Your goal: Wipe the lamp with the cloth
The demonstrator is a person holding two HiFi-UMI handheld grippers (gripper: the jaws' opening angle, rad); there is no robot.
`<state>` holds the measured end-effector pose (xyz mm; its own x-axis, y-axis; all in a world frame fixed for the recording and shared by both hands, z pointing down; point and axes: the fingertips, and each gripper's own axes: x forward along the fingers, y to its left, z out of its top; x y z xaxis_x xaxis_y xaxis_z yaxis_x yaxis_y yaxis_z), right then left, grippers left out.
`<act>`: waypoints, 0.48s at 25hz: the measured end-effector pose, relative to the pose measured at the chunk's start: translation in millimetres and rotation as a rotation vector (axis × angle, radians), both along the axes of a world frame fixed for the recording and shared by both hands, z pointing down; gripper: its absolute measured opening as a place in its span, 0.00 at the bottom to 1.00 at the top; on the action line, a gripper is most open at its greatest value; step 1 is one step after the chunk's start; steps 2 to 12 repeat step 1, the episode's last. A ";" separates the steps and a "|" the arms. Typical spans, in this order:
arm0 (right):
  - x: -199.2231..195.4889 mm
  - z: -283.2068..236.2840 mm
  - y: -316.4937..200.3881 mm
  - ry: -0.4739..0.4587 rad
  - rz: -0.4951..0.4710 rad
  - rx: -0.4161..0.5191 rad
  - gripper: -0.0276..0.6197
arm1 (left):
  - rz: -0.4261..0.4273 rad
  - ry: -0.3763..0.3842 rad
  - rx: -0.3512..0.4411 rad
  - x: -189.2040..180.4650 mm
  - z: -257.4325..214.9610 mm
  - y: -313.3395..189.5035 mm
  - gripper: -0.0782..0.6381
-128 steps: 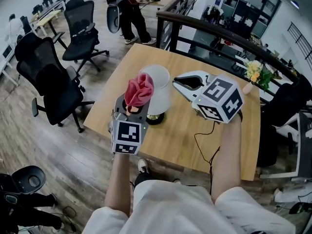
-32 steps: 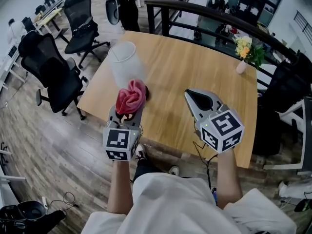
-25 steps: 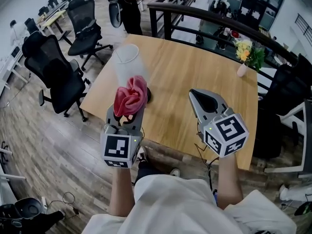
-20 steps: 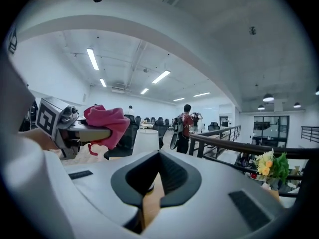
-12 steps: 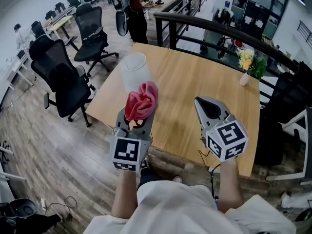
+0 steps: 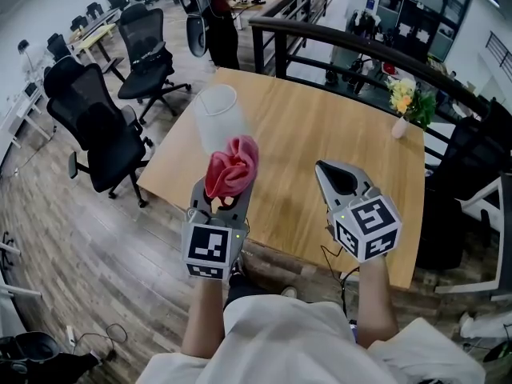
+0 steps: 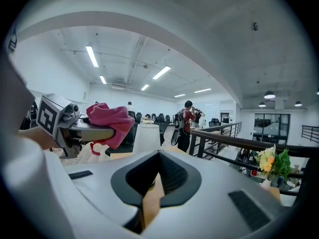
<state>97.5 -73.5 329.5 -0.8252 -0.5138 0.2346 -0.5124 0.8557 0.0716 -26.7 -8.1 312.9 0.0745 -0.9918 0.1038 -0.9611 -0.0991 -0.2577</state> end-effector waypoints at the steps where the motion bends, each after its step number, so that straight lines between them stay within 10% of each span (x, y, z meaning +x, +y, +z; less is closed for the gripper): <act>1: -0.3 0.9 -1.1 0.003 -0.001 -0.002 0.04 | -0.002 0.001 -0.002 -0.6 0.8 -1.2 0.36; 12: -0.3 0.9 -1.1 0.003 -0.001 -0.002 0.04 | -0.002 0.001 -0.002 -0.6 0.8 -1.2 0.36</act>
